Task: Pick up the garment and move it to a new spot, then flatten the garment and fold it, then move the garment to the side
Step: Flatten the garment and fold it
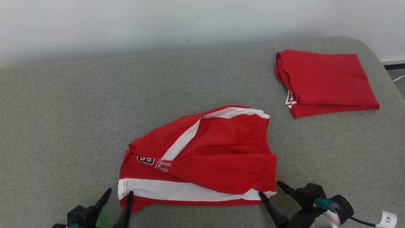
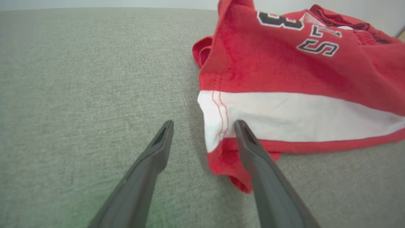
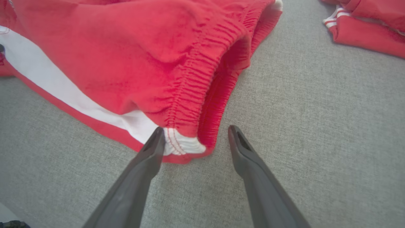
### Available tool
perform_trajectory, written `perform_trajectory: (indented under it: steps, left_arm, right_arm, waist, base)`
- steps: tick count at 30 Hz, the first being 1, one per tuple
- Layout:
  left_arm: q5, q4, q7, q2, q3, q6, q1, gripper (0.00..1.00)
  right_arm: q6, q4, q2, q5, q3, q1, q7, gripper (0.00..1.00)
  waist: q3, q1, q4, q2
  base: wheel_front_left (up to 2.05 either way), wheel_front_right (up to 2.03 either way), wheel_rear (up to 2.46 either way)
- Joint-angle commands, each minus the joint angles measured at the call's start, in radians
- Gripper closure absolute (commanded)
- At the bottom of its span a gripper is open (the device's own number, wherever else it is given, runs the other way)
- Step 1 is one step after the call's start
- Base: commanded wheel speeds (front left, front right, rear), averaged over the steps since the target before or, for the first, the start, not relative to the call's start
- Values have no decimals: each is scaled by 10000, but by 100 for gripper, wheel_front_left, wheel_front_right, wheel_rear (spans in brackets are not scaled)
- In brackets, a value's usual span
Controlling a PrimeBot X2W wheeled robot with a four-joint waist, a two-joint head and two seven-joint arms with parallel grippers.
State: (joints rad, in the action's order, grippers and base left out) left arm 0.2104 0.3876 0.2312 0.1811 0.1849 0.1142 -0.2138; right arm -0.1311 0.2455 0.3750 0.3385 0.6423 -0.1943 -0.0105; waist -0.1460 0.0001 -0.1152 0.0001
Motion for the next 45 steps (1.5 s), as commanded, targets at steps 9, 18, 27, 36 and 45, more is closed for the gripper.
perform_trajectory:
  steps: [9, 18, 27, 36, 45]
  left_arm:
    - [201, 635, 185, -36, 476, 111, -599, 52]
    - [269, -88, 315, 43, 556, 38, -49, 100]
    - [272, -2370, -143, 438, 460, -249, 814, 100]
    - [874, -4349, -1796, 1277, 815, 68, -770, 100]
    - [3256, -3336, -3085, 2699, 1323, 147, -5298, 100]
  right_arm:
    - [8, 556, -7, 114, 579, -639, -198, 23]
    - [8, 449, 63, 1059, 876, -628, -873, 100]
    - [10, -1132, 403, 2821, 944, -488, -705, 100]
    - [8, -2518, 558, 4777, 653, -1829, 24, 100]
    - [8, -479, -501, 6388, 123, -6028, 673, 100]
  waist:
    - [-248, -1, 69, -1]
    - [108, -1, 130, -1]
    - [619, -1, 263, -1]
    - [568, -1, 449, -1]
    - [-834, -1, 462, -1]
  base:
    - [0, 0, 0]
    - [0, 0, 0]
    - [0, 0, 0]
    - [0, 0, 0]
    - [0, 0, 0]
